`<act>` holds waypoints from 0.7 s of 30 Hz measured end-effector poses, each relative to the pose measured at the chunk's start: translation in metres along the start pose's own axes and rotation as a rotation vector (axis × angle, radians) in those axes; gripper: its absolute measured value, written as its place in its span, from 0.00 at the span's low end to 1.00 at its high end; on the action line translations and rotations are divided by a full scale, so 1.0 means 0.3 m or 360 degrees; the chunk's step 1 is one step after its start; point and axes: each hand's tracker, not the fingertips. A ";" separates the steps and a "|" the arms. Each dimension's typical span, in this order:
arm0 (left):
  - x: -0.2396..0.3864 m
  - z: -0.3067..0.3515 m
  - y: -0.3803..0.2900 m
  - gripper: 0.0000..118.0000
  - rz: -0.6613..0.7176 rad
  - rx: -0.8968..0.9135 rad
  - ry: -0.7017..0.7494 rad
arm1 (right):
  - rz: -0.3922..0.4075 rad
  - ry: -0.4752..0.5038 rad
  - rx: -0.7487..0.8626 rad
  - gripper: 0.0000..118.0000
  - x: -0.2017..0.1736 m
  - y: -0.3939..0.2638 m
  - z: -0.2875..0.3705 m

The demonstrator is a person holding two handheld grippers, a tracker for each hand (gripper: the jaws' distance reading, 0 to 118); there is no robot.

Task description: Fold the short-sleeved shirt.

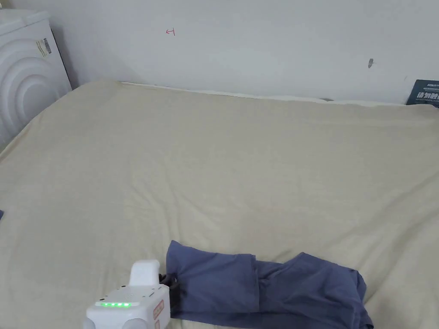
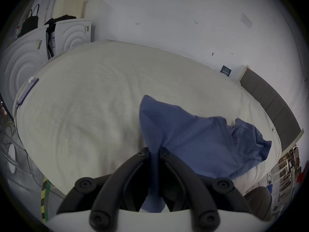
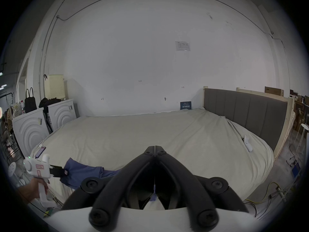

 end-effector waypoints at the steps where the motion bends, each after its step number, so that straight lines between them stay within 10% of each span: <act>1: -0.023 0.018 0.021 0.09 -0.0024 0.0015 0.0031 | 0.0013 0.0005 0.0003 0.00 -0.007 0.003 -0.001; 11: -0.349 0.253 0.289 0.09 -0.0353 0.0327 0.0381 | 0.0006 0.0056 -0.0014 0.00 -0.063 -0.004 -0.023; 21: 0.066 0.264 0.306 0.09 -0.0740 0.0288 0.0117 | 0.0009 0.0086 0.0016 0.00 -0.083 0.004 -0.004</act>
